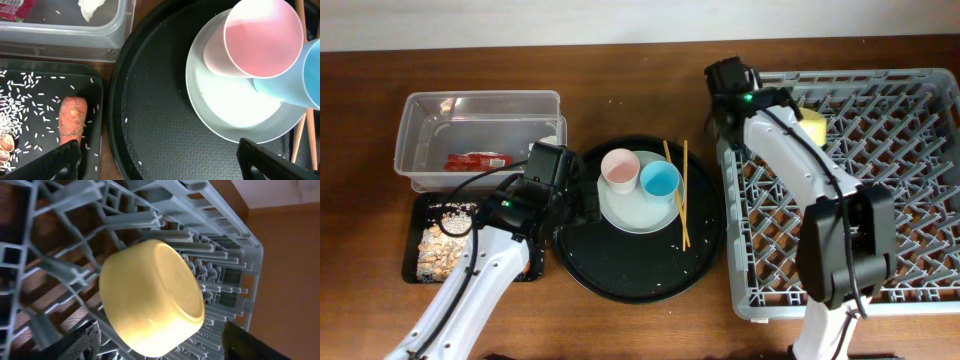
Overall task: Sort waste into correct bins and load items into the dishwasher rack
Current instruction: 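Carry the yellow bowl right and set it upright in the dish rack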
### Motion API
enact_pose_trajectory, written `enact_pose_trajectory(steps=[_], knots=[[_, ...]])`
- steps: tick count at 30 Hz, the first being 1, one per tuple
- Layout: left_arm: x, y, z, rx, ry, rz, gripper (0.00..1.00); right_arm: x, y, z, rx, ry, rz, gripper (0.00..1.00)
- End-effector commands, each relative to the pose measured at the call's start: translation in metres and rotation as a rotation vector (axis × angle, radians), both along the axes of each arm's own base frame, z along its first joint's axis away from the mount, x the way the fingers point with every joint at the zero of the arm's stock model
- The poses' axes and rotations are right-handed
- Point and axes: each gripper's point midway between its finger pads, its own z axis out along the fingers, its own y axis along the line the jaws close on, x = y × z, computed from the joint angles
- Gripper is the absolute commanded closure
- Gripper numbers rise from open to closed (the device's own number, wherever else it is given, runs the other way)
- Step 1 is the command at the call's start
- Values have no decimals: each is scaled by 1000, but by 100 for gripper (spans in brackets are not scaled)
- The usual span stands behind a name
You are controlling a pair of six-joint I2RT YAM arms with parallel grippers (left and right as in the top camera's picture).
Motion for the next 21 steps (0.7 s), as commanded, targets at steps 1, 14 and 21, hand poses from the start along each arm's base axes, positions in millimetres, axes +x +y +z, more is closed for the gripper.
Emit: enact_pose_trajectory(steps=[1,14,21], knots=[[3,1,7,-7,-21,1,1,-4,22,-11,42,36,46,17],[2,1,5,-5,-14,1,1,16,-74,66,886,-153,-111,75],[3,1,6,-7,-21,1,1,-1,-71,14,930,-2,-184,75]])
